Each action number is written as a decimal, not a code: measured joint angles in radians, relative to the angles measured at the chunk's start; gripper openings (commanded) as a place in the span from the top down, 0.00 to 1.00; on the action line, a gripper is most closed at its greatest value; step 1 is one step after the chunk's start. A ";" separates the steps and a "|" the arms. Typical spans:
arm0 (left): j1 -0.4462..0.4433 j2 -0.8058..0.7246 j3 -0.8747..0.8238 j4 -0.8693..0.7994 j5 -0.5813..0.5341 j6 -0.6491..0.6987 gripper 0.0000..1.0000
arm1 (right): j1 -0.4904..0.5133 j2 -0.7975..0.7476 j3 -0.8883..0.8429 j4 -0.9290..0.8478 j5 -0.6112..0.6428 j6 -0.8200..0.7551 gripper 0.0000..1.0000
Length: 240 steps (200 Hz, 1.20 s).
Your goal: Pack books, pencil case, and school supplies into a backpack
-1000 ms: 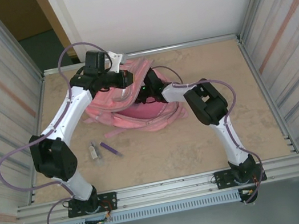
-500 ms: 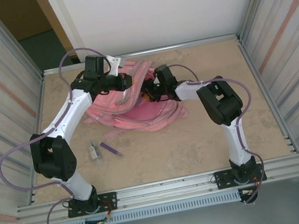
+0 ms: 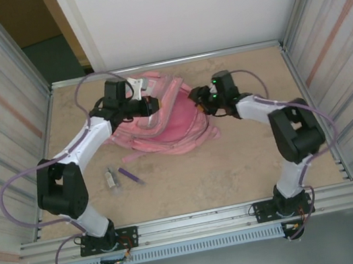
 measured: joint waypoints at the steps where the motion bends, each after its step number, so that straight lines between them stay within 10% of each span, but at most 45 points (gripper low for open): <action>1: -0.001 0.000 -0.002 0.002 -0.001 -0.002 0.90 | -0.002 -0.004 0.000 -0.002 0.000 -0.002 0.47; 22: -0.046 0.017 -0.033 0.029 -0.027 -0.041 0.57 | -0.055 -0.119 0.001 -0.086 0.043 -0.078 0.46; 66: -0.060 -0.043 -0.089 0.009 -0.070 -0.098 0.49 | -0.024 -0.277 0.037 -0.280 0.118 -0.264 0.44; 118: 0.135 -0.286 -0.196 -0.146 -0.228 -0.193 0.73 | 0.200 -0.282 0.111 -0.418 0.183 -0.414 0.44; 151: 0.277 -0.274 -0.317 -0.138 -0.230 -0.266 0.67 | 0.290 -0.229 0.155 -0.454 0.181 -0.434 0.44; 215: 0.284 -0.058 -0.296 -0.072 -0.206 -0.300 0.56 | 0.475 -0.119 0.212 -0.504 0.208 -0.465 0.43; 240: 0.294 -0.003 -0.294 -0.040 -0.190 -0.327 0.90 | 0.492 -0.088 0.213 -0.515 0.235 -0.475 0.43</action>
